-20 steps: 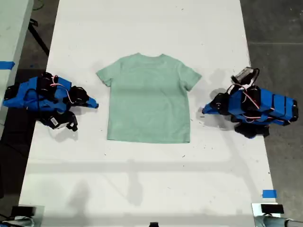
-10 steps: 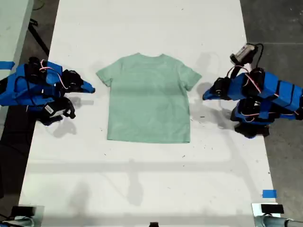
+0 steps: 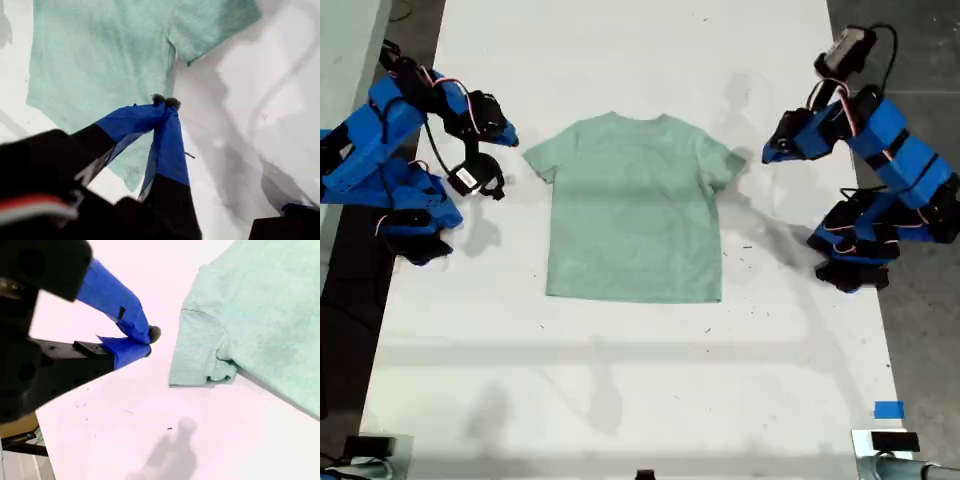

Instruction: Fold t-shirt

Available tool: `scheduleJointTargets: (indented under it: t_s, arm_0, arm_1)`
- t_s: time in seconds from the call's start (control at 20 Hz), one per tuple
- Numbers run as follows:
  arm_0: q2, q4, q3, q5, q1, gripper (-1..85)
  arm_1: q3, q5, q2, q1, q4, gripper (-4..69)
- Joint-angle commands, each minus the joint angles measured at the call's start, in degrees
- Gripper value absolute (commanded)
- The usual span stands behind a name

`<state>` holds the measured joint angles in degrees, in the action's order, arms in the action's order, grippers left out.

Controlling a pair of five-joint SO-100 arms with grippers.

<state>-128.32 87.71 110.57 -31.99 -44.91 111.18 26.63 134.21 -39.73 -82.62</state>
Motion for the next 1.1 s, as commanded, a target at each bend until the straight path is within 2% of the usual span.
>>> scheduleJointTargets:
  t_s: [0.0,0.15,0.2,0.3,0.35,0.45,0.55,0.65,0.85,1.05]
  arm_0:
    - [4.66,2.11,-7.73,-3.16,-5.27,0.0]
    - [8.7,4.75,-12.22,-5.54,-8.0,4.4]
    - [9.58,5.27,-13.01,-6.33,-8.26,10.8]
    - [11.34,6.68,-14.15,-7.29,-8.35,24.0]
    - [11.51,7.03,-14.15,-8.0,-8.09,27.0]
    - [11.25,7.38,-13.97,-8.44,-8.44,28.2]
    - [11.25,7.47,-13.8,-8.79,-8.79,28.6]
    - [10.99,6.06,-12.04,-8.88,-8.79,28.7]
    - [10.02,-1.93,-3.25,-9.14,-9.14,29.2]
    - [12.04,-9.23,2.9,-9.23,-9.05,29.3]
  arm_1:
    - [-10.63,3.16,-6.86,-3.16,-2.11,-1.3]
    - [-19.78,5.19,-15.47,-4.75,-5.36,-1.0]
    - [-22.41,5.27,-18.28,-5.19,-6.68,4.7]
    - [-26.19,5.98,-22.15,-5.54,-8.35,21.6]
    - [-26.98,6.59,-23.2,-5.54,-8.44,27.2]
    - [-27.51,8.44,-24.7,-5.71,-8.79,33.3]
    - [-25.66,11.07,-25.31,-6.68,-7.73,34.6]
    - [-19.34,14.68,-26.37,-8.53,-3.08,35.2]
    - [-4.13,20.3,-28.65,-12.92,11.6,35.5]
    - [-0.62,23.2,-34.54,-14.33,18.9,35.5]
